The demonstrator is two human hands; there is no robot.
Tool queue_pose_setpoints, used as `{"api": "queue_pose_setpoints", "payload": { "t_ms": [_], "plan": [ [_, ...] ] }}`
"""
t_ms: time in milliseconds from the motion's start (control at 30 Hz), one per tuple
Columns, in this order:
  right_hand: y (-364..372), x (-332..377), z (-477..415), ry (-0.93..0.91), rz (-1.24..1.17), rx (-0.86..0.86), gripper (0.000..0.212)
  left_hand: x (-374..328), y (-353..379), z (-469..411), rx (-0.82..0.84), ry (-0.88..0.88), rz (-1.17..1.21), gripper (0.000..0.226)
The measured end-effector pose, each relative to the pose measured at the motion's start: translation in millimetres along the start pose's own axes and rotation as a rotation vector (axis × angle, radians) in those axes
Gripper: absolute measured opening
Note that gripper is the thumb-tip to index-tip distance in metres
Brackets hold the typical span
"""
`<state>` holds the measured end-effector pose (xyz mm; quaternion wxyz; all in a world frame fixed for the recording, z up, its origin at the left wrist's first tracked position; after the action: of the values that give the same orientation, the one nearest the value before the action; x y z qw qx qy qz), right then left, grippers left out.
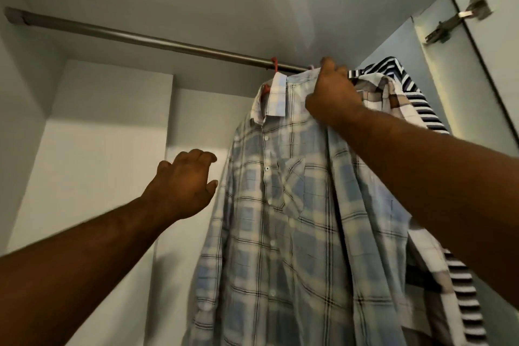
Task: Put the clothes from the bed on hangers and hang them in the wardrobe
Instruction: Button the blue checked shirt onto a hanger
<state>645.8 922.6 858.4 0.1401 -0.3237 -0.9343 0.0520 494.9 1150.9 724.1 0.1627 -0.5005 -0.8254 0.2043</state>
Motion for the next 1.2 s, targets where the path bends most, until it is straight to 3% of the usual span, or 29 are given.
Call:
{"api": "queue_pose_setpoints", "payload": {
  "t_ms": [200, 567, 800, 1033, 1200],
  "plan": [
    [-25, -11, 15, 0.005, -0.174, 0.07, 0.053, -19, 9, 15, 0.027, 0.02, 0.094, 0.056],
    [-60, -49, 70, -0.222, -0.139, 0.09, 0.072, -73, -38, 51, -0.08, 0.093, 0.146, 0.058],
    [-91, -107, 174, -0.394, -0.153, 0.179, 0.077, -139, -53, 111, -0.153, 0.13, 0.17, 0.059],
    [-108, -186, 330, -0.428, -0.145, 0.435, 0.094, -218, -13, 232, 0.005, 0.189, 0.231, 0.063],
    [-120, -253, 448, -0.3, -0.139, 0.625, 0.099, -267, 31, 327, 0.183, 0.195, 0.286, 0.069]
  ]
}}
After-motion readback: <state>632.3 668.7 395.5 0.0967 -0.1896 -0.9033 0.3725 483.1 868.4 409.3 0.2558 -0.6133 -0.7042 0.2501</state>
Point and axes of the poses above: each hand's wrist, its own z-axis away from the middle knuckle, its own y-axis out of the palm, x = y × z, the point moved 3 cm from there along -z, towards the middle knuckle, and after that the axes turned 7 degrees about z, right-handed, at the moved point
